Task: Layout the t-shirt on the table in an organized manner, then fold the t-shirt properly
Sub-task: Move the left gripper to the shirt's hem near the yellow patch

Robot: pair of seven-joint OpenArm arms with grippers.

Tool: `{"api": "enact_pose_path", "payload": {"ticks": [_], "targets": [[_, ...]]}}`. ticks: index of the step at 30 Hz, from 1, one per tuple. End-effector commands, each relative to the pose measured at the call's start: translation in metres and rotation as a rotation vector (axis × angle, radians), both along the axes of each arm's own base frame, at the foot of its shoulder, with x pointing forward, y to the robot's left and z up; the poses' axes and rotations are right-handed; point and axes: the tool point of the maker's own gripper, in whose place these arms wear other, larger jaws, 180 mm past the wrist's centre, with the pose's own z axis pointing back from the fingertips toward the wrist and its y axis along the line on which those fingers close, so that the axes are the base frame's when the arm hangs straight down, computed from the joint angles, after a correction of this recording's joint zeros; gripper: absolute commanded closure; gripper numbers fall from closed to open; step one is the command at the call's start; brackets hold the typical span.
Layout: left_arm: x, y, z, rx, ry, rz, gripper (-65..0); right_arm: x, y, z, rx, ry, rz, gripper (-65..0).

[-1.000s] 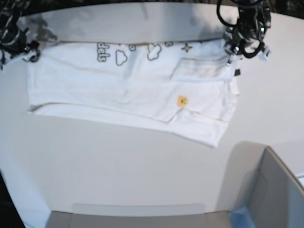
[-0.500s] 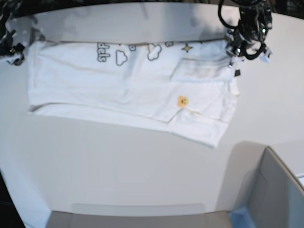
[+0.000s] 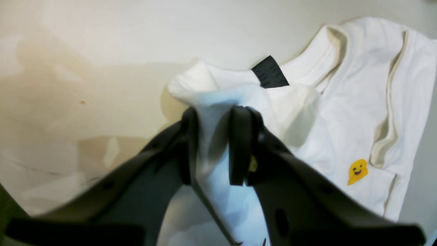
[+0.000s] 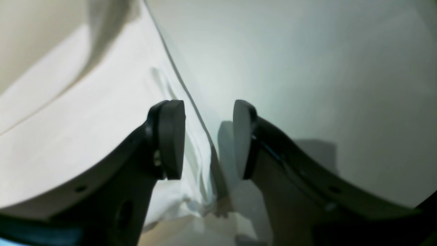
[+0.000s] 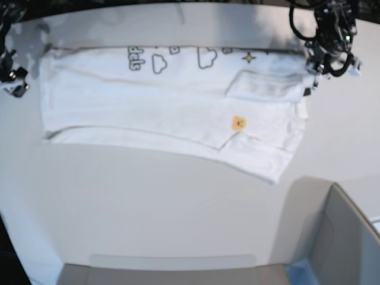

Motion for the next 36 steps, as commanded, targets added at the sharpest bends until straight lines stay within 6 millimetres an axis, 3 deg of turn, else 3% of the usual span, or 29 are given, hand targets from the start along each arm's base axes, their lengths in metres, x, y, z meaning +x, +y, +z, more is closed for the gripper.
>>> {"api": "enact_pose_path", "payload": {"ticks": [1, 3, 6, 10, 14, 19, 22, 29, 33, 36], "targets": [[0.002, 0.002, 0.006, 0.015, -0.012, -0.003, -16.6, 0.006, -0.002, 0.014, -0.032, -0.034, 0.018, -24.2], [0.002, 0.000, 0.005, 0.008, -0.012, -0.002, -16.7, 0.011, 0.004, 0.022, -0.050, -0.057, 0.045, -24.2], [0.002, 0.000, 0.005, 0.008, -0.012, -0.002, -16.7, 0.024, 0.038, 0.024, -0.053, -0.064, 0.156, -23.2], [0.001, 0.000, 0.005, 0.007, -0.011, -0.001, -16.7, 0.036, 0.095, 0.007, 0.004, -0.034, 0.325, -21.2], [0.001, 0.001, 0.005, 0.007, -0.011, 0.002, -16.7, 0.044, 0.130, -0.001, 0.058, -0.044, 0.396, -15.8], [0.001, 0.000, 0.005, 0.006, -0.011, 0.003, -16.4, 0.048, 0.134, -0.002, 0.079, -0.056, 0.383, 0.0], [0.001, 0.000, 0.005, 0.006, -0.011, 0.003, -16.3, 0.048, 0.131, -0.014, 0.090, -0.022, 0.372, 0.0], [0.001, 0.000, 0.005, 0.006, -0.011, 0.003, -11.9, 0.041, 0.125, -0.076, 0.146, 0.155, 0.333, 0.0], [-0.001, 0.001, 0.004, 0.007, -0.006, 0.004, -18.0, 0.037, 0.112, -0.100, 0.187, 0.218, 0.280, 0.0], [-0.002, 0.004, 0.004, 0.012, 0.000, 0.005, -24.8, 0.037, 0.105, -0.103, 0.181, 0.234, 0.269, 0.0]]}}
